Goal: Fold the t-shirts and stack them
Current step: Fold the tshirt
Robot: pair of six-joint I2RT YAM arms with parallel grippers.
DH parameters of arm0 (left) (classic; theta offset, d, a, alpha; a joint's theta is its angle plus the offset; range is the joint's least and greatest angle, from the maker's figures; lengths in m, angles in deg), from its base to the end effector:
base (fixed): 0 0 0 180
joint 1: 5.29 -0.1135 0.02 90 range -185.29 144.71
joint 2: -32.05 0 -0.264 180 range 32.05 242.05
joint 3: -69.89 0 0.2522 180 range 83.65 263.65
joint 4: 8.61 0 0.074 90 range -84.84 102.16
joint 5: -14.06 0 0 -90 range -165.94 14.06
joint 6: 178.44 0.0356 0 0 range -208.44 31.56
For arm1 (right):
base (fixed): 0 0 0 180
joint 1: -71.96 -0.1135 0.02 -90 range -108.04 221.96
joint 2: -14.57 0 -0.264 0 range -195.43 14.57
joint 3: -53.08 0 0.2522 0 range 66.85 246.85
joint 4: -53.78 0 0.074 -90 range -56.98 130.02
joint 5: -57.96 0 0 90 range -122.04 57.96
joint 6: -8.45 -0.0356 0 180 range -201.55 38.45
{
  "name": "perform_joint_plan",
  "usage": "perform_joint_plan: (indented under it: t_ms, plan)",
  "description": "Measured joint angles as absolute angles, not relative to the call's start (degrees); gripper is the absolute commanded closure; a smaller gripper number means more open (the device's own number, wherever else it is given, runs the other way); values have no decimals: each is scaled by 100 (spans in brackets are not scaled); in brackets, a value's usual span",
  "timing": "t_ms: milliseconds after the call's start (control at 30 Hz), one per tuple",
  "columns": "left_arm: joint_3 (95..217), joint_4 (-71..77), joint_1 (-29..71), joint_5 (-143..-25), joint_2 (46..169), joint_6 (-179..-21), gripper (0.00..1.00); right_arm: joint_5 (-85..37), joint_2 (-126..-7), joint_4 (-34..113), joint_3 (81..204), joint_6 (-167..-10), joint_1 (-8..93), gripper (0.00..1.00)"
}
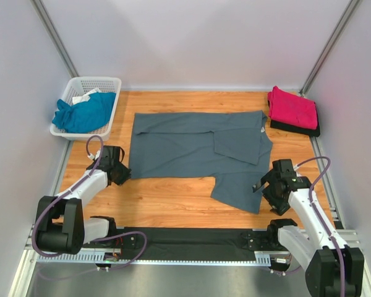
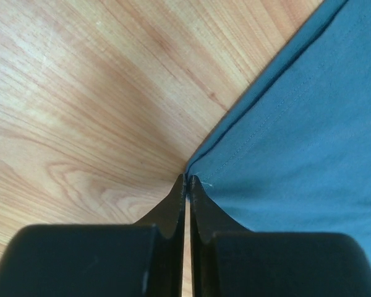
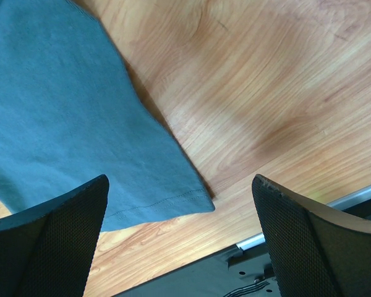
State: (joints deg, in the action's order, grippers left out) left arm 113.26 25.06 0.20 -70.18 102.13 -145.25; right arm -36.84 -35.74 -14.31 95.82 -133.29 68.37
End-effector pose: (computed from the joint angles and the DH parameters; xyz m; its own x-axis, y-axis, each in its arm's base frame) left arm 0.2088 -0.0165 0.1532 -0.5120 -0.7873 -0.3436 -0.6991 0.6144 -0.3659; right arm 0.1285 0.0051 0.1774 -0.6315 0.7444 -0.2170 0.7334 0.6643 0.1443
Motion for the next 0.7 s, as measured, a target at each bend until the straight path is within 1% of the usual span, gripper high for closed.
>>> perform_joint_plan:
  t_ms: [367, 400, 600, 700]
  plan:
    - [11326, 2512, 20, -6929, 10224, -14545, 100, -3275, -3853, -1544, 9422, -13321, 6837, 0]
    - [11326, 2512, 20, -6927, 10224, -14545, 100, -3197, -3891, -1544, 9363, -13318, 6837, 4]
    - [11328, 2510, 20, -6918, 10224, -14558, 100, -2742, -3897, -1494, 9204, -13338, 6837, 16]
    - [11328, 2510, 20, -6911, 10224, -14558, 100, -2624, -3858, -1470, 9166, -13342, 6837, 19]
